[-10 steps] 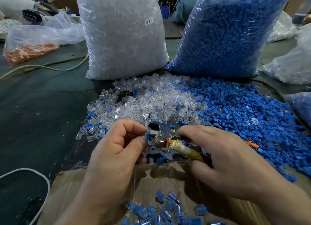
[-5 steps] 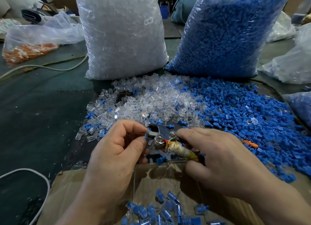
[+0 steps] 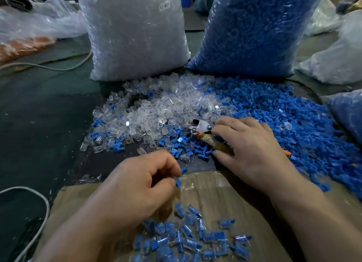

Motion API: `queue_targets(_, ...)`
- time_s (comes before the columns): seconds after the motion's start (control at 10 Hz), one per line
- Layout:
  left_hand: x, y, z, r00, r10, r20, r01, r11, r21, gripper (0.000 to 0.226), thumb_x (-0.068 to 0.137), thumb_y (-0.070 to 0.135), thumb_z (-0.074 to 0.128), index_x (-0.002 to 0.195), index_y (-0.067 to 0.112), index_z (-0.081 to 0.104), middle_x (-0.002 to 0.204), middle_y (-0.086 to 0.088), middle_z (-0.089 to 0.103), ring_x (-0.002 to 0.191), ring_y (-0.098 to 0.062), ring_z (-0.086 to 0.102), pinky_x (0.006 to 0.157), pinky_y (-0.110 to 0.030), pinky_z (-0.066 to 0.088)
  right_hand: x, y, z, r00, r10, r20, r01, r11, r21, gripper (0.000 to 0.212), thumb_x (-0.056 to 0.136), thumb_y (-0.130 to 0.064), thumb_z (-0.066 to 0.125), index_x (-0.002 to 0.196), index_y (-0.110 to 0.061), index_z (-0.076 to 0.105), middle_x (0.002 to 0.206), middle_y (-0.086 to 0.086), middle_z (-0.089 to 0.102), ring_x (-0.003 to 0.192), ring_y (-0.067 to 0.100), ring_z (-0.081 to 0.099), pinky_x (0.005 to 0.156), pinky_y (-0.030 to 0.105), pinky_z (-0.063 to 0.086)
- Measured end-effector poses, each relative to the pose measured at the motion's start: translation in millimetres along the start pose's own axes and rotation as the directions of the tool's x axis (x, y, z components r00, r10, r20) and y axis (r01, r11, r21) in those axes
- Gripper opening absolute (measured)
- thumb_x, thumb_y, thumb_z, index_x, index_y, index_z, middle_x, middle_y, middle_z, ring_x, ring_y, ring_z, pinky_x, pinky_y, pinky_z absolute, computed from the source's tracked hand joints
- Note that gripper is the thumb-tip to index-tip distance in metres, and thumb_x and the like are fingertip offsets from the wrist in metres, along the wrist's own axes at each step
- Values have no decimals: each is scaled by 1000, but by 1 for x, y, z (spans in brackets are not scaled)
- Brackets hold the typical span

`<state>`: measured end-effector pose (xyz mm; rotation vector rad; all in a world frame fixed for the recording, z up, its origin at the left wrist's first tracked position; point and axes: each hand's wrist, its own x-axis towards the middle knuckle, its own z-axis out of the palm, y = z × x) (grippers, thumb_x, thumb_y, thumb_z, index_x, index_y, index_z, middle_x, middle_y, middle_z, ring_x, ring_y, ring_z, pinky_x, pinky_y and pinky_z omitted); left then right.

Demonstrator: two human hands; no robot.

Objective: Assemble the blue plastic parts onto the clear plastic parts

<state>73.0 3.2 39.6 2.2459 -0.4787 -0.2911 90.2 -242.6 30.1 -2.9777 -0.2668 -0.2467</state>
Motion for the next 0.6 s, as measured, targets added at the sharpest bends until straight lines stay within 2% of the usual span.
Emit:
queue_targets(0.1,-1,3,0,989,122,82,-130,987,100,7,88,40,64,93,43,66,88,25,68,77,1,66,67,-19,54,-2,1,0,997,-2,-77,5,999,39,39,88,-53,54,121,-33,61,133,-18,52,117,20,42,91,41,29)
queue_targets(0.2,-3,7,0,960,223,167,-245,962,121,22,84,54,54,90,41,70,90,27,65,83,3,65,68,-12,47,-7,-2,-3,972,17,-233,9,994,111,31,92,-44,60,115,-24,67,122,-9,61,113,23,50,91,43,36)
queue_targets(0.3,-3,7,0,949,241,203,-252,967,31,29,85,56,54,82,33,71,83,20,64,77,-2,66,65,-11,46,-13,-12,-6,936,-12,-352,90,975,205,25,91,-34,60,105,-16,71,108,-3,67,100,22,58,85,42,45)
queue_targets(0.4,-2,3,2,979,200,36,-201,979,38,37,85,64,53,82,32,70,81,16,67,76,-6,66,63,-19,50,-18,-23,-6,939,-33,-343,138,947,288,25,91,-32,57,105,-16,71,104,-5,68,96,15,58,86,34,47)
queue_targets(0.5,1,2,8,972,81,-222,-81,997,9,40,82,70,46,85,37,68,84,22,69,77,0,65,61,-18,48,-21,-31,-7,952,12,-307,115,912,393,27,94,-33,52,108,-18,69,104,-11,64,99,5,53,86,13,38)
queue_targets(0.6,7,1,17,922,7,-388,-47,994,-95,28,86,56,49,93,38,69,92,26,68,86,3,64,66,-20,48,-20,-37,-7,961,56,-270,78,884,462,29,96,-37,46,109,-22,67,103,-15,63,97,3,53,82,16,39)
